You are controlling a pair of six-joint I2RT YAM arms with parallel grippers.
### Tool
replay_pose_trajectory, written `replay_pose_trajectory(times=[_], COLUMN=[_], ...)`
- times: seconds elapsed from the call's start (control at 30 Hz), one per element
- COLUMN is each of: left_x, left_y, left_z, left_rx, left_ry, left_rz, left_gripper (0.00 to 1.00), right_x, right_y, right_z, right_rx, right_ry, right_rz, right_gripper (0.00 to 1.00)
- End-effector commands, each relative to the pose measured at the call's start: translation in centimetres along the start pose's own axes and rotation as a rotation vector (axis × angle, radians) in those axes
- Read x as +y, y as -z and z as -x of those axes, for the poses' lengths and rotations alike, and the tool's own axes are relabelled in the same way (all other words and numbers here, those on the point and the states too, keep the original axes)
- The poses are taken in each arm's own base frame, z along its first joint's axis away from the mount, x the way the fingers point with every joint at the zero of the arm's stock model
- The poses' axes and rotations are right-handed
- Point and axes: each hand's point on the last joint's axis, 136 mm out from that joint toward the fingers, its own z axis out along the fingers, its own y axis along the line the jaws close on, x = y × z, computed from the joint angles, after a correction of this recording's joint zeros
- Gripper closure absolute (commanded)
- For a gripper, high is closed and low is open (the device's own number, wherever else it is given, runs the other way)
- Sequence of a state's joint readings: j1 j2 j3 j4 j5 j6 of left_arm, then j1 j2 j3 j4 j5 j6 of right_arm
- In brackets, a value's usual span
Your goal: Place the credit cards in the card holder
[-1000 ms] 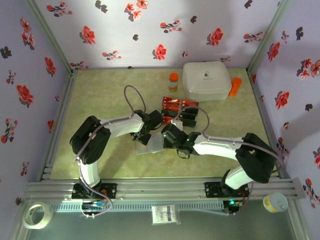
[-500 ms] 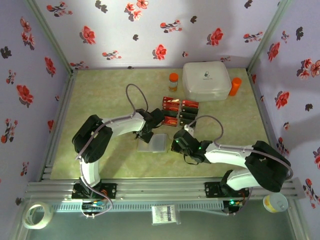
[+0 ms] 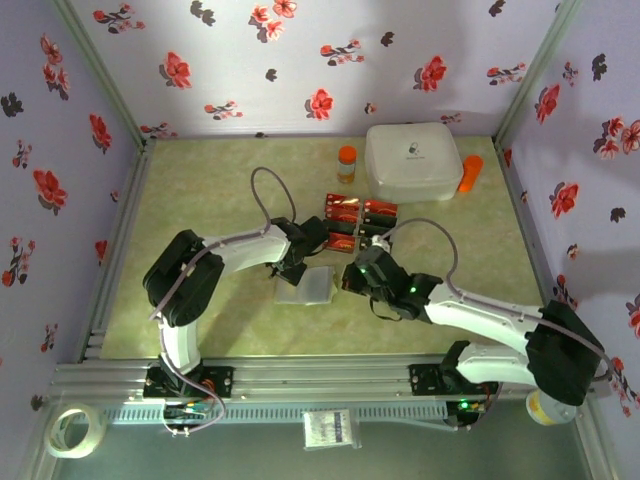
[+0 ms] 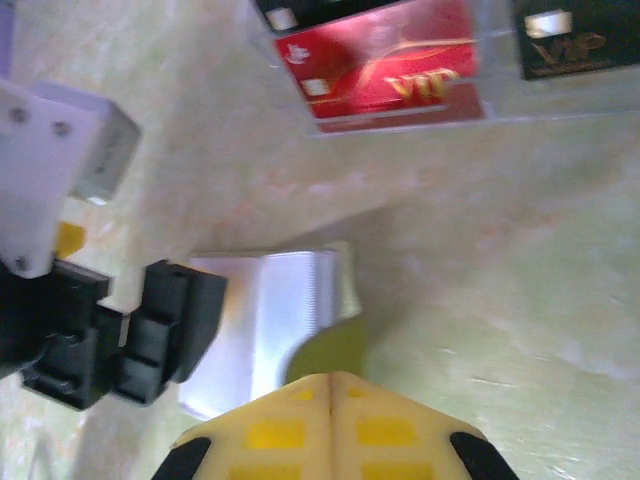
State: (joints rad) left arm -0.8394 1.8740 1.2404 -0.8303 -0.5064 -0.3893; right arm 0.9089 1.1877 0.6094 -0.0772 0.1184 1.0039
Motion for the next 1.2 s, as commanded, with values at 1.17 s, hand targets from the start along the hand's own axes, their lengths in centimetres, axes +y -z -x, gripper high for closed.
replay_pose_trajectory(times=[1.17], left_x=[0.2], left_y=[3.5], left_z=[1.8], left_rx=[-0.05], left_ry=[0.146], left_rz=[-0.136], left_gripper=[0.0], right_x=[-3.7], right_y=[-8.2], right_z=[-6.1], right_rx=[0.165], right_ry=[0.008], right_rz=[-0.107], right_gripper=[1.0])
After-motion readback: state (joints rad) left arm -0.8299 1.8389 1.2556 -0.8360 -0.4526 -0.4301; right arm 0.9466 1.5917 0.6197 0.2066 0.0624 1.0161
